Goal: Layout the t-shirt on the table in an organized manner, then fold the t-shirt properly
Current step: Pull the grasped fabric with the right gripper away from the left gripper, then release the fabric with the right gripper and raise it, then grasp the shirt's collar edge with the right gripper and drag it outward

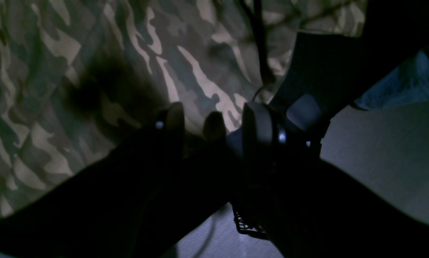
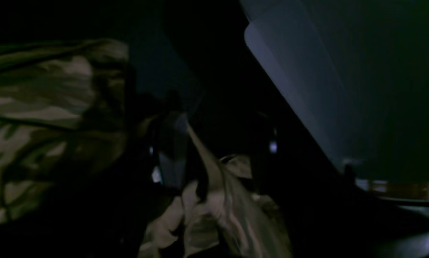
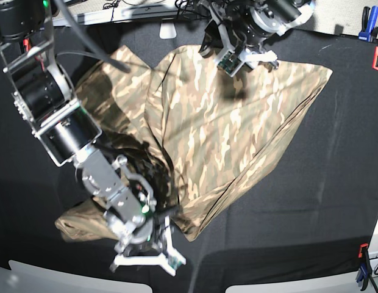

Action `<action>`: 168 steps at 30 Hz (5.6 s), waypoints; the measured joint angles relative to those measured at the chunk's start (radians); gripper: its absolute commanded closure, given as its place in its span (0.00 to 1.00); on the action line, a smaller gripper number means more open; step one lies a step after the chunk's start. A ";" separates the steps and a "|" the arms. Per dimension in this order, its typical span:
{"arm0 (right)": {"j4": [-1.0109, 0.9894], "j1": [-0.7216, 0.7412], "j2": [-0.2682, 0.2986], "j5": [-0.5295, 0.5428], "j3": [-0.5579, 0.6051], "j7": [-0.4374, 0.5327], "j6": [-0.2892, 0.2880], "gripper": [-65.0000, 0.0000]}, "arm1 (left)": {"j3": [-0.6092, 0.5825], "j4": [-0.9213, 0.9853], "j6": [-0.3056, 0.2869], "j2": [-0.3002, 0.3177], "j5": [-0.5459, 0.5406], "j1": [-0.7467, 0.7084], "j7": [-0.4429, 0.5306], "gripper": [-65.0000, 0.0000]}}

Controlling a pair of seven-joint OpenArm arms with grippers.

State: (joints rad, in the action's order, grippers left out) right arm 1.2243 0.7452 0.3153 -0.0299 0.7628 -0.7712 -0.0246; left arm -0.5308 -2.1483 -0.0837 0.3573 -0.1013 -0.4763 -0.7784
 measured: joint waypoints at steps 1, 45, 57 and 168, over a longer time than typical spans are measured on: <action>0.013 0.000 0.006 0.023 -0.014 -0.020 -0.001 0.59 | 0.000 0.000 0.000 0.000 0.000 0.000 0.000 0.62; -0.162 -0.275 -0.135 0.314 -0.758 0.088 -0.391 0.89 | 0.000 0.000 -0.004 0.000 0.008 0.000 -0.014 0.62; -0.116 -0.264 -0.132 0.345 -0.768 -0.145 -0.568 1.00 | 0.000 0.000 -0.008 0.000 0.008 0.000 -0.014 0.62; 0.521 -1.186 0.511 -0.416 -0.469 0.205 -0.241 0.54 | 0.000 0.000 -0.011 -0.002 0.008 0.000 -0.033 0.62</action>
State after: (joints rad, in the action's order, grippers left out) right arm 1.7454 -0.4404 0.8261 -0.4458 0.2939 -0.5659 -0.2653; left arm -0.5308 -2.1483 -0.0948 0.3550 -0.0933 -0.4763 -0.8116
